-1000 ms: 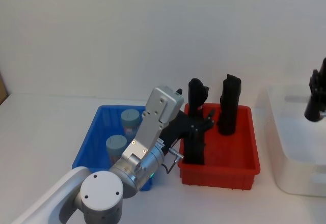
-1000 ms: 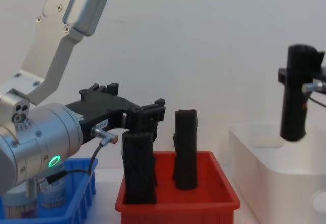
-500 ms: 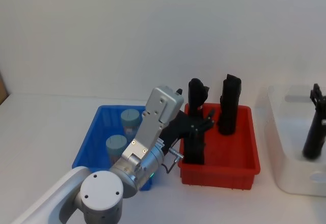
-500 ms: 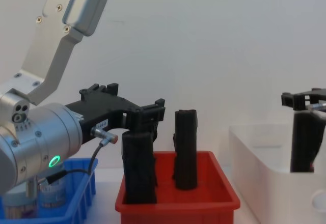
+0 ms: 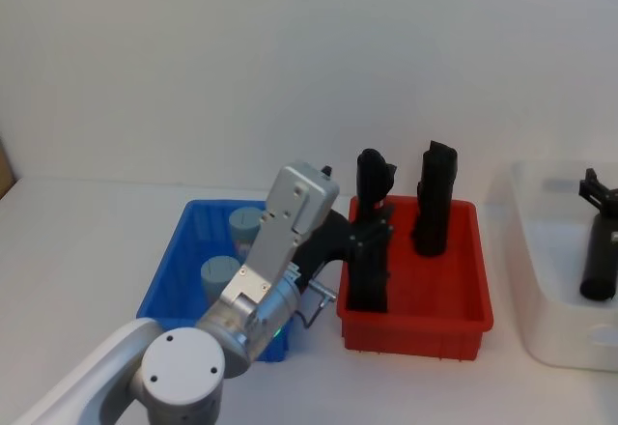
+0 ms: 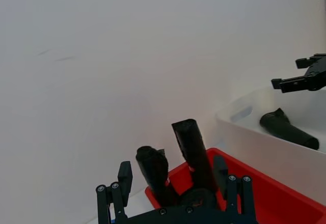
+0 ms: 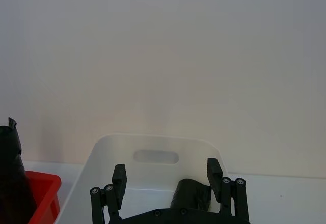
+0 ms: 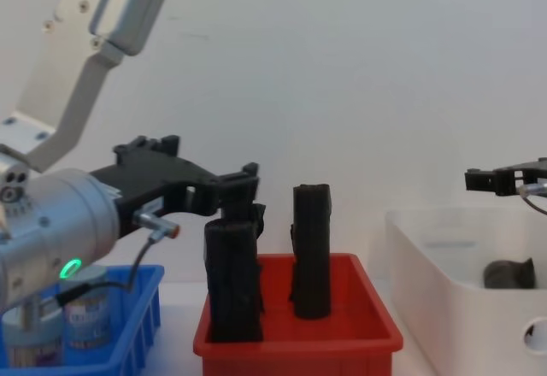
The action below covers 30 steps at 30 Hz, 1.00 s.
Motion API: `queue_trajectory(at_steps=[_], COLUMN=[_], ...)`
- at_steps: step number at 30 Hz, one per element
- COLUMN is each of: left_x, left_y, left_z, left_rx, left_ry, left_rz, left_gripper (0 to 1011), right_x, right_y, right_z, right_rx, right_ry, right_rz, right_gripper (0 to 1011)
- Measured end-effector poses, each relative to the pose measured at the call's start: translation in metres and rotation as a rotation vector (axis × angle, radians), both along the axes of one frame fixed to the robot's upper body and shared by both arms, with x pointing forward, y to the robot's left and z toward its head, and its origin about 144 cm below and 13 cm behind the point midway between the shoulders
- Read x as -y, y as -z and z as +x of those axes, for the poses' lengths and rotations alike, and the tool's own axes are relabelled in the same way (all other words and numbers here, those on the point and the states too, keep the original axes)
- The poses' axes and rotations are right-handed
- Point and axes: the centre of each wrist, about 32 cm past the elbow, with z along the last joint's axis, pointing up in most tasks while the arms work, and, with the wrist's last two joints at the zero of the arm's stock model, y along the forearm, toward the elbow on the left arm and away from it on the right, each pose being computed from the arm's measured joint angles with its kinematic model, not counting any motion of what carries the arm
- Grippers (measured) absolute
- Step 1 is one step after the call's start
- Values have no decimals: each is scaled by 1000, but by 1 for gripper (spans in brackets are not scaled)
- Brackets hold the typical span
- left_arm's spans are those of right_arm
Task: Pick the cotton swabs from the blue box and place them into the white box.
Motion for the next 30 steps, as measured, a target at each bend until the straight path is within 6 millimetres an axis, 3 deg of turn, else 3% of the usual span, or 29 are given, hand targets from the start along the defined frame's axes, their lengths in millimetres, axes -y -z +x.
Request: queue_trajectory(at_steps=[16,30], left_x=[-25,-58], left_y=[-2,19], left_z=[-30,-50], left_rx=[0,-94], left_ry=[-195,-368], left_rz=[25,-37], left_gripper=[1004,1004], right_x=[1,1], right_y=[1,2], right_z=[1,1], right_rx=[-10,-13], right_ry=[3,4], right_rz=[-3,-4], right_gripper=[1002,1002])
